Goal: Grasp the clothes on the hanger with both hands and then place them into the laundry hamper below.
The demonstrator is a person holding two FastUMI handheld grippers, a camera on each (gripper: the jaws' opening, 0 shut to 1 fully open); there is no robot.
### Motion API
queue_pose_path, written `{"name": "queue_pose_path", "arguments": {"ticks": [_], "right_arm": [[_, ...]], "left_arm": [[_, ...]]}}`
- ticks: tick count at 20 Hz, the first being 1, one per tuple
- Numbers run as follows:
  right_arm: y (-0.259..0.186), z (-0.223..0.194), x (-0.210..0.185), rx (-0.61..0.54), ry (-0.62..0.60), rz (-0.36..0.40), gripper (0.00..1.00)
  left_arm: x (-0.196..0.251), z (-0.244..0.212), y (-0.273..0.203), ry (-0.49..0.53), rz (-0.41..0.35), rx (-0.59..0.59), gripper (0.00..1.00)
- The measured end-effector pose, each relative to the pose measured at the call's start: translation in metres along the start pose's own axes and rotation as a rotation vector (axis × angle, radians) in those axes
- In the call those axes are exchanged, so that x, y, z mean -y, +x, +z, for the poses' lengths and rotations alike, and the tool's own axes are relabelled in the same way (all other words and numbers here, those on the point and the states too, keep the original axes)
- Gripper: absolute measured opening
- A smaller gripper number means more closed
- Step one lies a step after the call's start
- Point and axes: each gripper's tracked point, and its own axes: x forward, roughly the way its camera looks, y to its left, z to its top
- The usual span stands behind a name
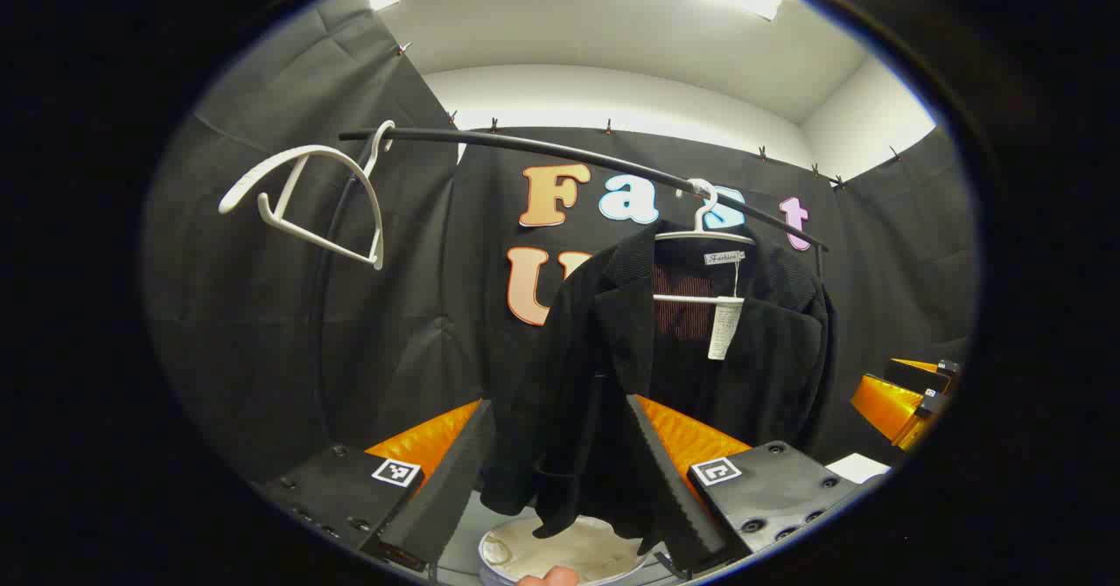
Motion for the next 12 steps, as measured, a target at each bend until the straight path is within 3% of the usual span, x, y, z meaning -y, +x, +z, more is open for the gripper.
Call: {"name": "queue_pose_path", "arguments": {"ticks": [1,3,4,5,8,9,10,12], "right_arm": [[-0.0003,0.0013,0.0002,0.005,-0.006,-0.001,1.0],[0.0005,0.0007,0.0002,0.006,-0.013,-0.003,1.0],[0.0,-0.0009,-0.0013,0.0,-0.011,-0.001,0.94],[0.0011,-0.0028,-0.0022,-0.006,-0.007,0.001,1.0],[0.0034,-0.0025,-0.0034,-0.001,-0.007,0.001,1.0],[0.0035,-0.0023,-0.004,0.001,-0.009,0.003,0.94],[0.0036,-0.0028,-0.0047,0.002,-0.009,0.005,1.0],[0.0046,-0.0038,-0.006,0.001,-0.012,0.005,0.99]], "left_arm": [[-0.0007,0.0004,-0.0005,0.004,0.001,0.003,0.96],[-0.0009,0.0003,0.0001,0.009,0.001,0.005,1.0],[-0.0009,0.0005,0.0002,0.008,-0.001,0.003,0.96],[-0.0007,0.0004,0.0007,0.007,-0.003,0.004,0.96],[-0.0005,0.0016,0.0018,0.011,-0.005,0.008,1.0],[-0.0008,0.0009,0.0022,0.015,-0.004,0.007,1.0],[-0.0011,0.0005,0.0015,0.016,-0.004,0.007,1.0],[-0.0026,-0.001,0.0013,0.012,-0.002,0.006,1.0]]}}
